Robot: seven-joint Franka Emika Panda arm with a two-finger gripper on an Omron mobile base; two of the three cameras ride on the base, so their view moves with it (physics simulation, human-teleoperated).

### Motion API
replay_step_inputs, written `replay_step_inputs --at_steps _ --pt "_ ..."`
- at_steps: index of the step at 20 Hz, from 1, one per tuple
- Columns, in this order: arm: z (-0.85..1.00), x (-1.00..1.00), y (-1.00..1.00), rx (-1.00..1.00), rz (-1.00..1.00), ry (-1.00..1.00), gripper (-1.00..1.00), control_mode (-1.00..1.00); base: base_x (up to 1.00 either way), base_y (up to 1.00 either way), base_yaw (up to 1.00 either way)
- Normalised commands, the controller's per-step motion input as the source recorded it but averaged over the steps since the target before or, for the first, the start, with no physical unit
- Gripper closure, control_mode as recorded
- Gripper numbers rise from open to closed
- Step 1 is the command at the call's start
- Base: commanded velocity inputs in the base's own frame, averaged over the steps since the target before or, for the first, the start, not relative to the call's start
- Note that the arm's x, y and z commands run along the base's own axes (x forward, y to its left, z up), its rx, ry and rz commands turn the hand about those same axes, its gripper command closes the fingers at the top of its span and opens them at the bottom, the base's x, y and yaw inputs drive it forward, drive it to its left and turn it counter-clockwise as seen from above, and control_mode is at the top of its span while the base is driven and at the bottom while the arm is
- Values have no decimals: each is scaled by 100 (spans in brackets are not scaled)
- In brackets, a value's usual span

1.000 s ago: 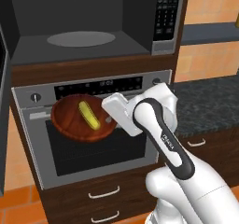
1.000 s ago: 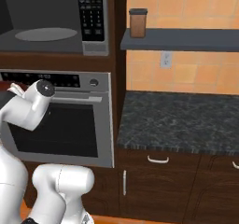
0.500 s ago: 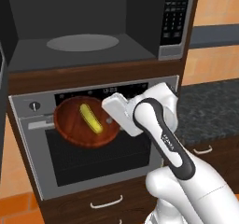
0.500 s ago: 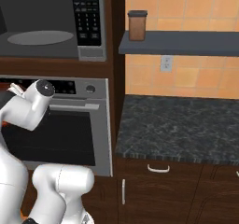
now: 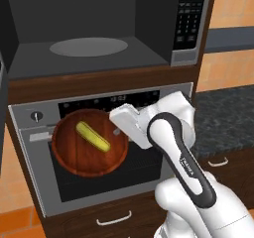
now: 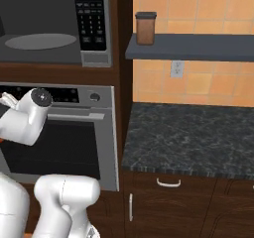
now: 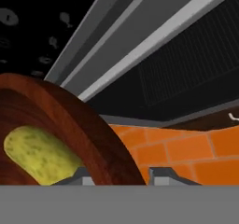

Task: Pick the cucumber from the sink and place it in the bowl. Then pick the bowl and place it in the microwave. Then close the microwave door and press the start button.

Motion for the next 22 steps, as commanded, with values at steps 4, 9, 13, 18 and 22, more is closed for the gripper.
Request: replay_step_inputs --at_steps 4,9,13,18,22 --pt "81 -35 -27 6 -8 -2 100 -100 0 0 0" --pt "80 3 -36 9 -17 15 100 -100 0 0 0" --pt "55 -6 -51 9 -13 13 100 -100 0 0 0" --pt "71 -2 -52 6 -15 12 100 -100 0 0 0" --pt "72 58 -8 3 -21 23 100 -100 0 0 0"
